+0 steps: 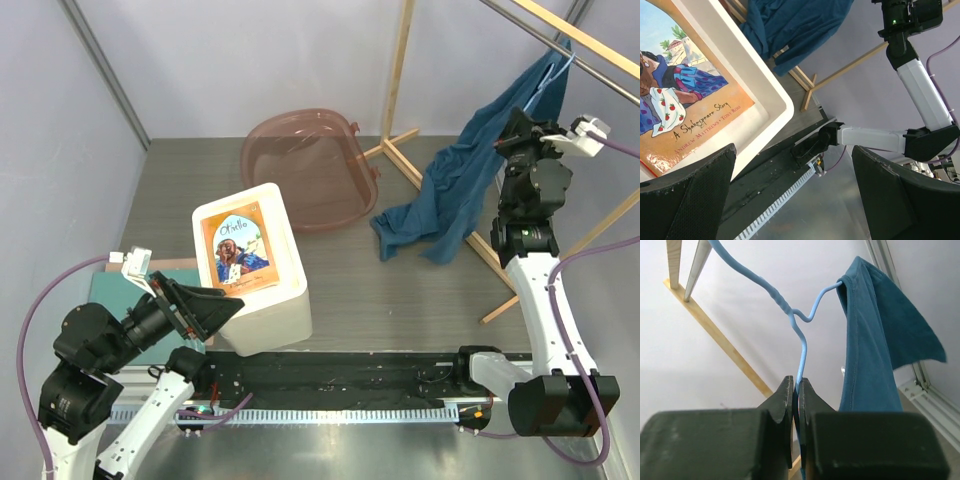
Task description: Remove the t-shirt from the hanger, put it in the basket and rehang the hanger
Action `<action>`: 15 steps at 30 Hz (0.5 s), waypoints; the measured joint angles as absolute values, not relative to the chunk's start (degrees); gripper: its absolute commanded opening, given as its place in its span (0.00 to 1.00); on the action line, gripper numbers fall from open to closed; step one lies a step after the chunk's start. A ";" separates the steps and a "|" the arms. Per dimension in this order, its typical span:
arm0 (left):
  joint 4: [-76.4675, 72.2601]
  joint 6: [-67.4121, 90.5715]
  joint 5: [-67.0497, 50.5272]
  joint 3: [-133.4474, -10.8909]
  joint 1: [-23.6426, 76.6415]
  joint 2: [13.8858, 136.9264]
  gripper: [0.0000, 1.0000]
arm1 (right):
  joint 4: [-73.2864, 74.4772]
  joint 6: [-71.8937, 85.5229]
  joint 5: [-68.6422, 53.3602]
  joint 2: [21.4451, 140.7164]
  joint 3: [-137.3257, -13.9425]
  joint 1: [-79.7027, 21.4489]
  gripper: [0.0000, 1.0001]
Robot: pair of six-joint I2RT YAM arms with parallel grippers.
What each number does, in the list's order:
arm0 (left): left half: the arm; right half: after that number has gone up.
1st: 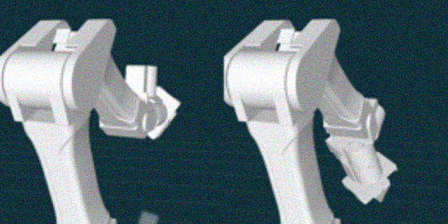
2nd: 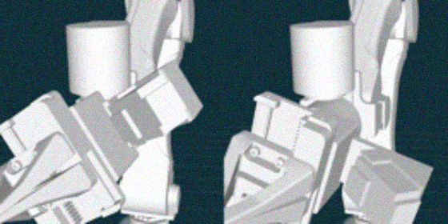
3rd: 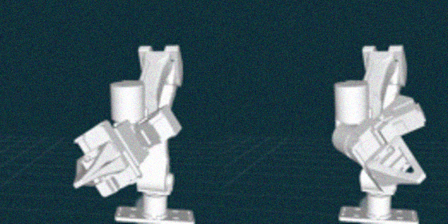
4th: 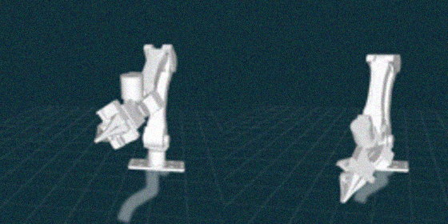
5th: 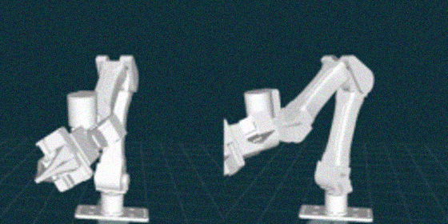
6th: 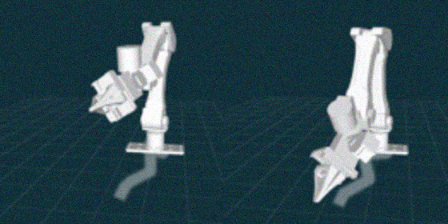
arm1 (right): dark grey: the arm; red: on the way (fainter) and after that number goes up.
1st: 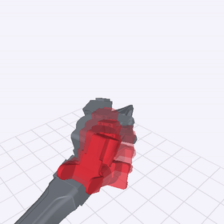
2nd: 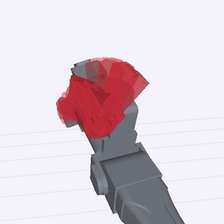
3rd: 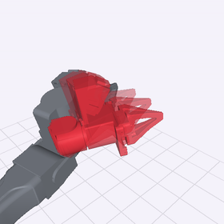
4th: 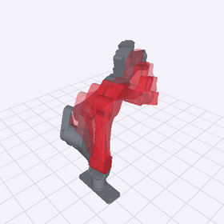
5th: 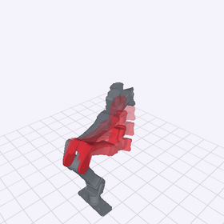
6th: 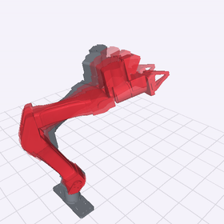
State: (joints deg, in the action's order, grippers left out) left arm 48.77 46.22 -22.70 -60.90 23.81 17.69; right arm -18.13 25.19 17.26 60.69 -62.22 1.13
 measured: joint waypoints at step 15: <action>49.19 46.26 -22.70 -61.45 23.81 17.69 0.97 | -32.80 20.32 12.03 64.90 -59.46 1.13 0.01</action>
State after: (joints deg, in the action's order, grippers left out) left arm 49.19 46.26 -22.70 -61.45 23.81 17.69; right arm -32.80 20.32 12.03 64.90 -59.46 1.13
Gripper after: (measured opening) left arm 0.968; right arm 0.070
